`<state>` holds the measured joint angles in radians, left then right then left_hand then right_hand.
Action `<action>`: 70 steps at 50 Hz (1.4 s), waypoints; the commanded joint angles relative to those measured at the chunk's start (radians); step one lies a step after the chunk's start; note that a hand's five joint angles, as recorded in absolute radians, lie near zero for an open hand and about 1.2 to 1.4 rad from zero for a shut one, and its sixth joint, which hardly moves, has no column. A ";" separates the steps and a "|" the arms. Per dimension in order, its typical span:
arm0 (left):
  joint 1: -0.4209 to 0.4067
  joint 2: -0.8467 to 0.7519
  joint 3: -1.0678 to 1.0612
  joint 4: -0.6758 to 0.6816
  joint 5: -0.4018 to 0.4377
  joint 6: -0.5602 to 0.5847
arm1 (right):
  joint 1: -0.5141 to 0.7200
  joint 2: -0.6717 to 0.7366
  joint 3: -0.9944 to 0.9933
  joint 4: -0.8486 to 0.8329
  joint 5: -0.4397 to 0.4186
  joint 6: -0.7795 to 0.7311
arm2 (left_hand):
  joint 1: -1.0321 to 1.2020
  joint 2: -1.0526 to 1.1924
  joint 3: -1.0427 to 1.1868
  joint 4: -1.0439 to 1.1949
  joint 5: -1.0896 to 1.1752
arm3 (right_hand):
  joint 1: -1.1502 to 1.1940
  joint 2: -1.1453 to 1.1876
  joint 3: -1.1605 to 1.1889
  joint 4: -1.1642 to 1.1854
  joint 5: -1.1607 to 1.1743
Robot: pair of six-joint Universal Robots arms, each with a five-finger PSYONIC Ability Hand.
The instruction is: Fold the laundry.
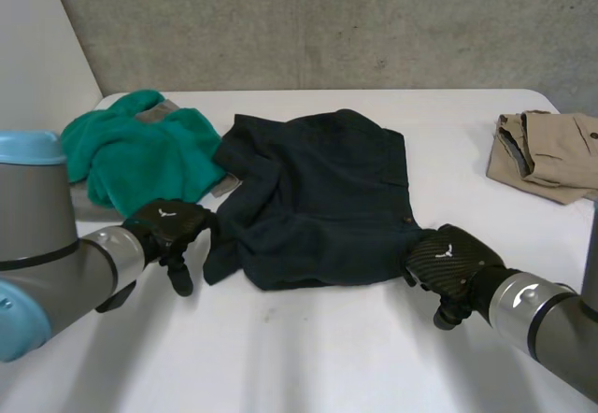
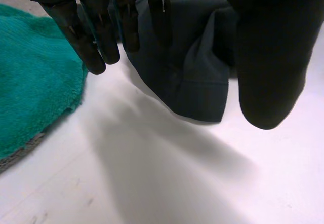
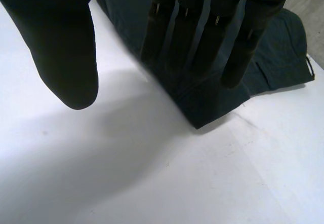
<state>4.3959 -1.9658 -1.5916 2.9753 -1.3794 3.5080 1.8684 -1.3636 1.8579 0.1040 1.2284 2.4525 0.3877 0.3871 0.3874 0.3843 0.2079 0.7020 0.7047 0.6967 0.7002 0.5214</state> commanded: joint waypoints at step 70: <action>-0.084 0.260 0.380 -0.331 -0.003 -0.008 | -0.158 0.018 -0.621 0.372 -0.080 0.146 | 1.009 1.009 1.009 1.012 1.014 | 0.694 0.692 0.700 0.696 0.700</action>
<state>4.3370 -1.5566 -1.2325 2.5974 -1.3741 3.4730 1.6718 -1.4373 1.2444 0.5399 1.1215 2.5945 1.1548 1.1953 1.1854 1.1940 0.9982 1.0904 1.1624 1.1840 1.1947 1.0018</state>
